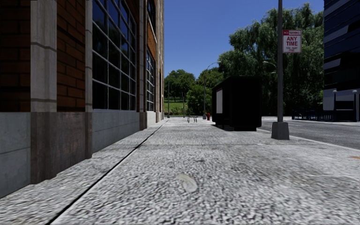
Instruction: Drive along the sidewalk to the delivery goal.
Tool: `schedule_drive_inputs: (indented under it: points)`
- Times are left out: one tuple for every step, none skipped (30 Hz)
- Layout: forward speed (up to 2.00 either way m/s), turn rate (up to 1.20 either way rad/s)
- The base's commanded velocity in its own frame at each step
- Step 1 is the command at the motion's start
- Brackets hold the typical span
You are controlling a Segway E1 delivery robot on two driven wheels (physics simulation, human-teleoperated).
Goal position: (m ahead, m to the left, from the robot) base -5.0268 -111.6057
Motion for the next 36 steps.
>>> schedule_drive_inputs:
  points:
    - [2.0,0.0]
    - [2.0,0.0]
    - [2.0,0.0]
    - [2.0,0.0]
    - [2.0,0.0]
    - [2.0,0.0]
    - [2.0,0.0]
    - [2.0,0.0]
    - [2.0,0.0]
    - [2.0,0.0]
    - [2.0,0.0]
    - [2.0,0.0]
    - [2.0,0.0]
    - [2.0,0.0]
    - [2.0,0.0]
    - [2.0,0.0]
    - [2.0,0.0]
    - [2.0,0.0]
    - [2.0,0.0]
    - [2.0,0.0]
    - [2.0,0.0]
    - [2.0,0.0]
    - [2.0,0.0]
    - [2.0,0.0]
    - [2.0,0.0]
    - [2.0,0.0]
    - [2.0,0.0]
    - [2.0,0.0]
    - [2.0,0.0]
    - [2.0,0.0]
    - [2.0,0.0]
    - [2.0,0.0]
    - [2.0,0.0]
    - [2.0,0.0]
    - [2.0,0.0]
    - [2.0,0.0]
